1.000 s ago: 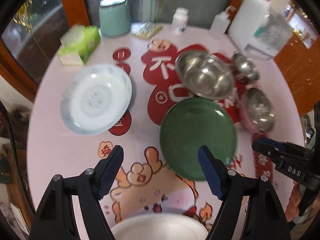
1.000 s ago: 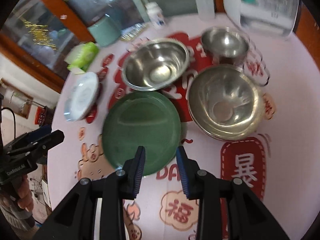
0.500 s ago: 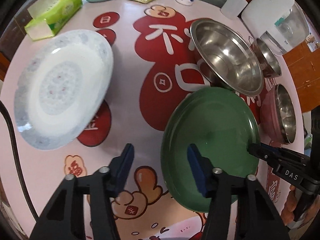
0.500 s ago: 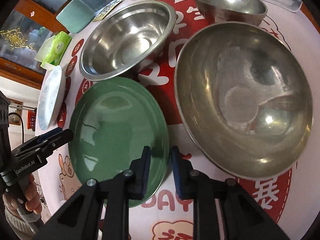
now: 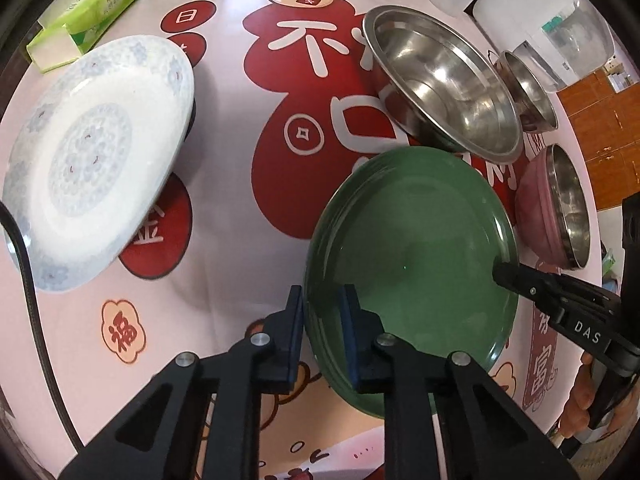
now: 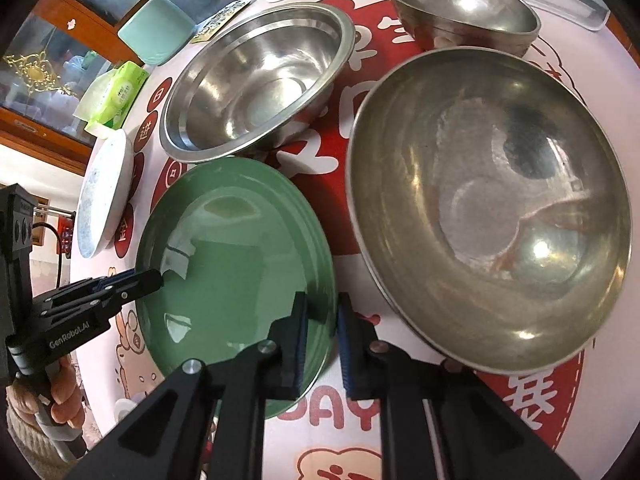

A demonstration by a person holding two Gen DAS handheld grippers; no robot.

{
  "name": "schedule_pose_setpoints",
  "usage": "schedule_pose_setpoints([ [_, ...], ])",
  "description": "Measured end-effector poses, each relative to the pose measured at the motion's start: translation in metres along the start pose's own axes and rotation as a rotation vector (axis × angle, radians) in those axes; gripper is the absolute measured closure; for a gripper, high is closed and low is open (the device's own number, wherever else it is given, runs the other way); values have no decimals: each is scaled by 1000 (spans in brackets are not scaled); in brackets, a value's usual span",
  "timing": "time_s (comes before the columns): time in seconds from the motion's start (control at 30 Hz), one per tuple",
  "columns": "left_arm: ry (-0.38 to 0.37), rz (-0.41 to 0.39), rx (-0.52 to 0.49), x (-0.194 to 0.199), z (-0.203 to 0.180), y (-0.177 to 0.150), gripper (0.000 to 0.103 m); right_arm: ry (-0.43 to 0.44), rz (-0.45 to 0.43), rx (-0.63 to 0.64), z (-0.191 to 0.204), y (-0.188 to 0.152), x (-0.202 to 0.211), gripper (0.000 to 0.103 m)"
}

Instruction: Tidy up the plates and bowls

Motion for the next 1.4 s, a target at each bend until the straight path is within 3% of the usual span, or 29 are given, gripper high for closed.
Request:
schedule_pose_setpoints([
  [0.4, 1, -72, -14, 55, -4, -33, 92, 40, -45, 69, 22, -23, 43, 91],
  [0.73, 3, -131, 41, 111, 15, -98, 92, 73, -36, 157, 59, -70, 76, 91],
  [0.93, 14, -177, 82, 144, 34, -150, 92, 96, 2, 225, 89, -116, 83, 91],
  [1.17, 49, -160, 157, 145, 64, -216, 92, 118, 122, 280, 113, -178, 57, 91],
  [1.4, 54, -72, 238, 107, 89, -267, 92, 86, 219, 303, 121, -212, 19, 91],
])
Point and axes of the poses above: each gripper's, at about its wrist camera, not at the fingertips, and x roughly against the way its jaws point, z to its left, y to its top, the point moved 1 cm from there along -x, roughly the way its jaws point, and after that the axes turned 7 degrees about y, right-handed, at the moved point
